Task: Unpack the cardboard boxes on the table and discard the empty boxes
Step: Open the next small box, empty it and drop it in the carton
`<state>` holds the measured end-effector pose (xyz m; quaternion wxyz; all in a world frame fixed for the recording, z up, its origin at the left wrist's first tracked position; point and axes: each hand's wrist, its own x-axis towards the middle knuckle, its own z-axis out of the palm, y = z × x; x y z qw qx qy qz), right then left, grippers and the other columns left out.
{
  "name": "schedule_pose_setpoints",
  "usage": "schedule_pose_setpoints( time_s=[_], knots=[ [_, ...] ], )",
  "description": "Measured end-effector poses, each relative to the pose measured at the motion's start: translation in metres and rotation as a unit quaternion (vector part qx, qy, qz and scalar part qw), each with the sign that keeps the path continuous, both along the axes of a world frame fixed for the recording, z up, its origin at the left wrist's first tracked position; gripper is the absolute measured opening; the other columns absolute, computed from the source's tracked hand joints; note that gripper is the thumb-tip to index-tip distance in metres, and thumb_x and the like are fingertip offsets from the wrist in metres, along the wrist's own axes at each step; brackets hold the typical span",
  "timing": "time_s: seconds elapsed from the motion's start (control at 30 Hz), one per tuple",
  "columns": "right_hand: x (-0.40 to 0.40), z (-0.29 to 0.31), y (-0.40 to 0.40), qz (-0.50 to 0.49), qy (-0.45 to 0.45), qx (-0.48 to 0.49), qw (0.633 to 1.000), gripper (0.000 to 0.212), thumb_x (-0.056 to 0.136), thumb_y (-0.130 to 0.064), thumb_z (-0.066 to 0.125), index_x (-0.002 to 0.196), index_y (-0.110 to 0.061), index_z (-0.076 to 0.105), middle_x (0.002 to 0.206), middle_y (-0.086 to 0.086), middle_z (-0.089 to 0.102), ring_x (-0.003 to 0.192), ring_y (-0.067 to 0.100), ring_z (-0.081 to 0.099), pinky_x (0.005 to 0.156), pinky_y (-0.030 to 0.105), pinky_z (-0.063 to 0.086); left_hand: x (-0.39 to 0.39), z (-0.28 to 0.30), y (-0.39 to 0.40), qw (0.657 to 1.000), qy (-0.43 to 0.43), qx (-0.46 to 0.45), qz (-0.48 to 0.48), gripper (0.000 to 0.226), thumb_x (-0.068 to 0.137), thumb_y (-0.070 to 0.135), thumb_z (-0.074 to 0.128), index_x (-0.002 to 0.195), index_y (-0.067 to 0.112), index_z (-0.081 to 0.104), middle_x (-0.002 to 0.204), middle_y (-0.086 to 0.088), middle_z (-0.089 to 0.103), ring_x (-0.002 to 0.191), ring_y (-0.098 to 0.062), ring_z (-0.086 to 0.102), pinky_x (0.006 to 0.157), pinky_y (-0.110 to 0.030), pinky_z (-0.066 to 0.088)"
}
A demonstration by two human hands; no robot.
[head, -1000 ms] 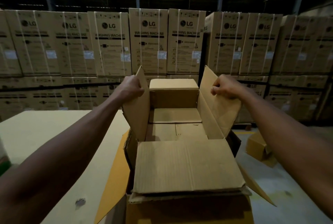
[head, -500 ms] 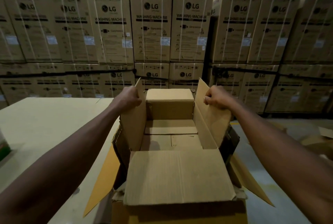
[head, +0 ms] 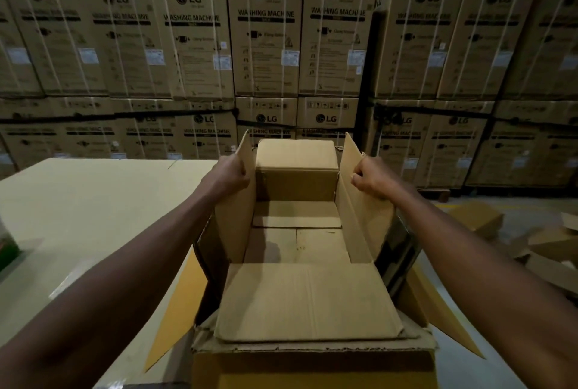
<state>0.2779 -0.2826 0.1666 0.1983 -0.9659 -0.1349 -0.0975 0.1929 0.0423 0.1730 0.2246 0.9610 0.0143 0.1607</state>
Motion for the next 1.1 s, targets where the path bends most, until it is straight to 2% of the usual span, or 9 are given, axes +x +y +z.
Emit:
schedule_pose_setpoints(
  time_s=[0.13,0.3,0.5,0.63,0.8,0.93,1.0,1.03,1.1],
  knots=[
    [-0.005,-0.022,0.001,-0.004,0.038,0.003,0.999,0.023,0.100,-0.019,0.059,0.082,-0.015,0.072,0.085,0.006,0.069,0.079,0.019,0.068,0.076,0.038,0.060,0.007,-0.033,-0.001,0.999,0.031,-0.003,0.009,0.017,0.093,0.010,0.065,0.078,0.016,0.061,0.078,-0.003,0.065,0.069,-0.015,0.067,0.055,-0.022,0.052],
    [-0.010,-0.050,0.001,-0.010,0.068,0.016,0.997,0.027,0.101,-0.019,0.057,0.077,-0.015,0.069,0.076,0.005,0.068,0.070,0.018,0.065,0.060,0.030,0.047,0.011,-0.067,-0.005,0.997,0.064,-0.020,0.024,0.014,0.094,0.011,0.064,0.080,0.011,0.065,0.075,-0.004,0.067,0.064,-0.014,0.068,0.053,-0.025,0.056],
    [-0.009,-0.080,0.002,-0.019,0.082,0.011,0.996,0.027,0.101,-0.019,0.058,0.076,-0.017,0.069,0.074,0.003,0.068,0.069,0.016,0.066,0.064,0.032,0.055,0.017,-0.102,-0.007,0.995,0.093,-0.014,0.043,0.021,0.095,0.012,0.061,0.074,0.012,0.062,0.071,-0.005,0.064,0.061,-0.016,0.063,0.050,-0.025,0.048],
    [-0.006,-0.100,0.000,-0.027,0.081,-0.006,0.996,0.032,0.100,-0.019,0.056,0.069,-0.017,0.063,0.070,0.002,0.064,0.063,0.014,0.061,0.056,0.030,0.048,0.018,-0.122,-0.002,0.994,0.096,0.004,0.060,0.031,0.094,0.016,0.057,0.064,0.008,0.056,0.064,-0.006,0.058,0.056,-0.022,0.058,0.049,-0.030,0.046],
    [-0.006,-0.100,0.000,-0.029,0.073,-0.010,0.997,0.029,0.101,-0.021,0.058,0.074,-0.019,0.067,0.075,0.001,0.066,0.067,0.012,0.062,0.058,0.027,0.044,0.022,-0.130,0.005,0.993,0.091,0.003,0.068,0.031,0.095,0.015,0.059,0.065,0.008,0.058,0.061,-0.004,0.058,0.051,-0.017,0.057,0.046,-0.029,0.050],
    [-0.011,-0.097,-0.003,-0.040,0.056,-0.041,0.997,0.023,0.102,-0.027,0.058,0.083,-0.019,0.070,0.083,0.001,0.066,0.073,0.014,0.061,0.067,0.032,0.051,0.020,-0.131,0.009,0.992,0.103,0.033,0.071,0.022,0.094,0.023,0.061,0.077,0.009,0.065,0.076,-0.009,0.066,0.067,-0.023,0.068,0.064,-0.041,0.063],
    [-0.014,-0.095,-0.003,-0.044,0.048,-0.098,0.993,0.021,0.102,-0.030,0.058,0.093,-0.018,0.073,0.102,0.006,0.071,0.089,0.020,0.065,0.085,0.040,0.056,0.016,-0.126,0.007,0.987,0.075,0.121,0.073,0.018,0.095,0.024,0.060,0.082,0.012,0.067,0.084,-0.006,0.068,0.087,-0.023,0.067,0.084,-0.041,0.058],
    [-0.015,-0.094,-0.002,-0.049,0.038,-0.145,0.988,0.020,0.102,-0.030,0.058,0.100,-0.019,0.074,0.119,0.011,0.069,0.109,0.026,0.063,0.102,0.047,0.050,0.015,-0.123,0.007,0.977,0.058,0.187,0.080,0.016,0.095,0.026,0.060,0.084,0.016,0.067,0.090,-0.004,0.068,0.102,-0.023,0.063,0.100,-0.045,0.048],
    [-0.018,-0.091,-0.001,-0.069,0.020,-0.247,0.966,0.019,0.102,-0.027,0.057,0.113,-0.020,0.072,0.149,0.018,0.051,0.147,0.037,0.034,0.123,0.053,0.015,0.010,-0.115,0.005,0.958,0.051,0.266,0.098,0.014,0.092,0.026,0.060,0.078,0.024,0.059,0.095,-0.001,0.067,0.121,-0.023,0.053,0.118,-0.057,0.017]
  ],
)
